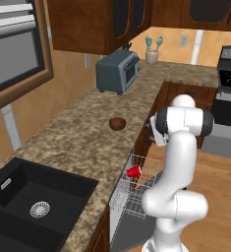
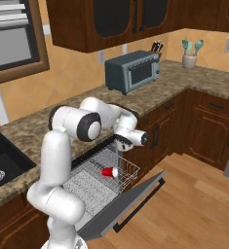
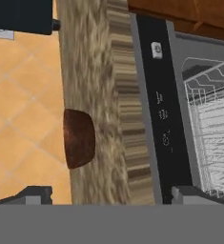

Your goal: Pick up the cup and bowl from the counter, place them in the dishwasher, and close the dishwasher door.

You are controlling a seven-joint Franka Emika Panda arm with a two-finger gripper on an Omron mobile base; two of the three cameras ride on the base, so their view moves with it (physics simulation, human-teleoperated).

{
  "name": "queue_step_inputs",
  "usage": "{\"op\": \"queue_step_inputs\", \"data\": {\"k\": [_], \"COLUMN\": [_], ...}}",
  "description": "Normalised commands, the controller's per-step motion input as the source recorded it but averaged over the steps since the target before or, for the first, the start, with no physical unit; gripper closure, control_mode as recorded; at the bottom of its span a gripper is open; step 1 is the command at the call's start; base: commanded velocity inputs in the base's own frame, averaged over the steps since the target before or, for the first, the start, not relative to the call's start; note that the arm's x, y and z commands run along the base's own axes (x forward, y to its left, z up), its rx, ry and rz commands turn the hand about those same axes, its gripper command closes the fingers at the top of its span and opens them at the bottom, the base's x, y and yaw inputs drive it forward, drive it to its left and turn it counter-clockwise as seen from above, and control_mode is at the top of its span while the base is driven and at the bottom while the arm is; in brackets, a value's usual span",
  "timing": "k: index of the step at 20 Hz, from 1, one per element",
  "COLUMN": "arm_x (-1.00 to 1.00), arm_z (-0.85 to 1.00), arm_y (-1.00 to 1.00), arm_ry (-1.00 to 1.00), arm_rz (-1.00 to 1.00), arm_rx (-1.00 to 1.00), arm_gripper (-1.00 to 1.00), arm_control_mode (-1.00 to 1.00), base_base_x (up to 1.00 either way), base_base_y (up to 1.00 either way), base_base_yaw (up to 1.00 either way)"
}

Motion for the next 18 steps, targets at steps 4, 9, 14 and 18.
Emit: {"op": "queue_step_inputs", "data": {"k": [4, 9, 14, 18], "arm_x": [0.15, 0.10, 0.01, 0.01], "arm_z": [0.63, 0.51, 0.07, 0.00], "arm_y": [0.29, 0.34, 0.38, 0.40], "arm_ry": [-0.10, -0.05, 0.00, 0.01], "arm_rz": [0.11, 0.06, 0.00, 0.00], "arm_rx": [-0.13, -0.16, -0.23, -0.21], "arm_gripper": [-1.00, -1.00, -1.00, -1.00], "arm_control_mode": [-1.00, -1.00, -1.00, -1.00], "base_base_x": [0.00, 0.00, 0.00, 0.00], "base_base_y": [0.00, 0.00, 0.00, 0.00], "base_base_yaw": [0.00, 0.00, 0.00, 0.00]}}
